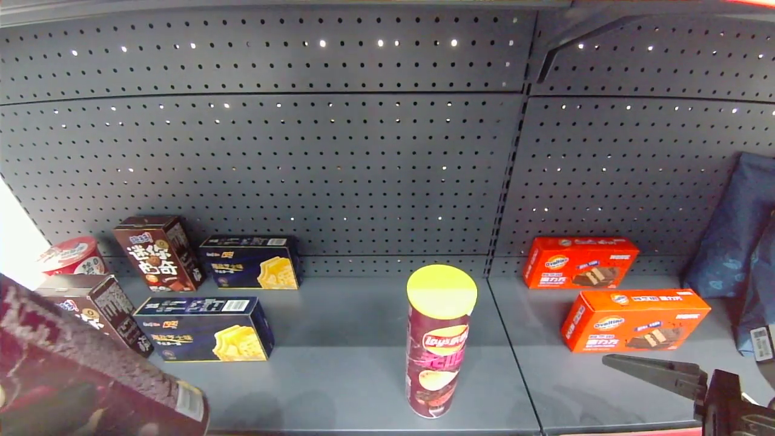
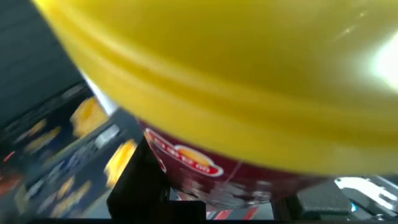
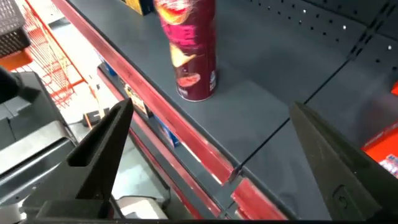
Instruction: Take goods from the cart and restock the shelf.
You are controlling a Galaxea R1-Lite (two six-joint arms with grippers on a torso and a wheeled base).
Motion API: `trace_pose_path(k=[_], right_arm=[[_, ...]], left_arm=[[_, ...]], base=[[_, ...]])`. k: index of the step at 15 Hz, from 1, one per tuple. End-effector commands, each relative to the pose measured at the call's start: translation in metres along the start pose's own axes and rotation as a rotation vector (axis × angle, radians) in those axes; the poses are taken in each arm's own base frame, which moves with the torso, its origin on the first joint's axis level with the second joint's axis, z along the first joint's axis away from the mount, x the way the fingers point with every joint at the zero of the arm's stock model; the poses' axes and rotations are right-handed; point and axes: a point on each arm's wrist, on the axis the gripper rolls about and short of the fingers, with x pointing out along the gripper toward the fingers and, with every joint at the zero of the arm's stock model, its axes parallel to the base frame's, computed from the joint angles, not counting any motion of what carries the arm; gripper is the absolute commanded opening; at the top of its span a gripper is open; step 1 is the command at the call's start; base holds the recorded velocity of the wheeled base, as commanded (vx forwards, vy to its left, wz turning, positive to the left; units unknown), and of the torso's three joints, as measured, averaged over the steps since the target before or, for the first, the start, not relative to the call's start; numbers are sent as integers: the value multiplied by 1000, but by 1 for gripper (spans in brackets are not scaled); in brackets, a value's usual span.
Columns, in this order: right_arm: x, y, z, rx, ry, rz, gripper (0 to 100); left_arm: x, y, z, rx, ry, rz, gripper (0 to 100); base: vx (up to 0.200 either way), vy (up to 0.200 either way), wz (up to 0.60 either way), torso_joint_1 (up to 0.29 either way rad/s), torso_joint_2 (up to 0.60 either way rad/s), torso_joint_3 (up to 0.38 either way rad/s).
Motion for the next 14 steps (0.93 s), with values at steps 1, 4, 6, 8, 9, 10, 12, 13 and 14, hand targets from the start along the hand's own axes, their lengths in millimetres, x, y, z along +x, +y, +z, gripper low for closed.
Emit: trace_pose_path(k=[1, 4, 6, 8, 9, 10, 12, 13, 14], right_arm=[[-6, 1, -2, 9, -14, -3, 100], [-6, 1, -5, 19, 0, -3, 100], [-5, 1, -5, 20, 3, -3, 100], [-8, 1, -10, 34, 4, -6, 100], [-9, 1, -11, 36, 5, -6, 100], [-9, 1, -12, 40, 10, -6, 100], [-9, 1, -12, 47, 10, -3, 100], [-9, 1, -11, 46, 6, -3, 100], [-10, 1, -11, 46, 1, -4, 100]], left_arm=[[75, 21, 7, -35, 93, -155, 0], [130, 42, 4, -53, 107, -209, 0], [173, 58, -1, -58, 99, -259, 0], [220, 77, -2, -70, 115, -275, 0], [235, 83, -7, -75, 125, -283, 0], [246, 87, -8, -81, 124, -311, 0], [262, 98, -19, -95, 117, -387, 0], [273, 107, -24, -81, 88, -405, 0], [285, 113, -31, -68, 70, -401, 0]], base=[[0, 0, 0, 0, 0, 0], [0, 0, 0, 0, 0, 0], [0, 0, 0, 0, 0, 0], [0, 0, 0, 0, 0, 0], [0, 0, 0, 0, 0, 0], [0, 0, 0, 0, 0, 0], [0, 0, 0, 0, 0, 0], [0, 0, 0, 0, 0, 0], [0, 0, 0, 0, 0, 0]])
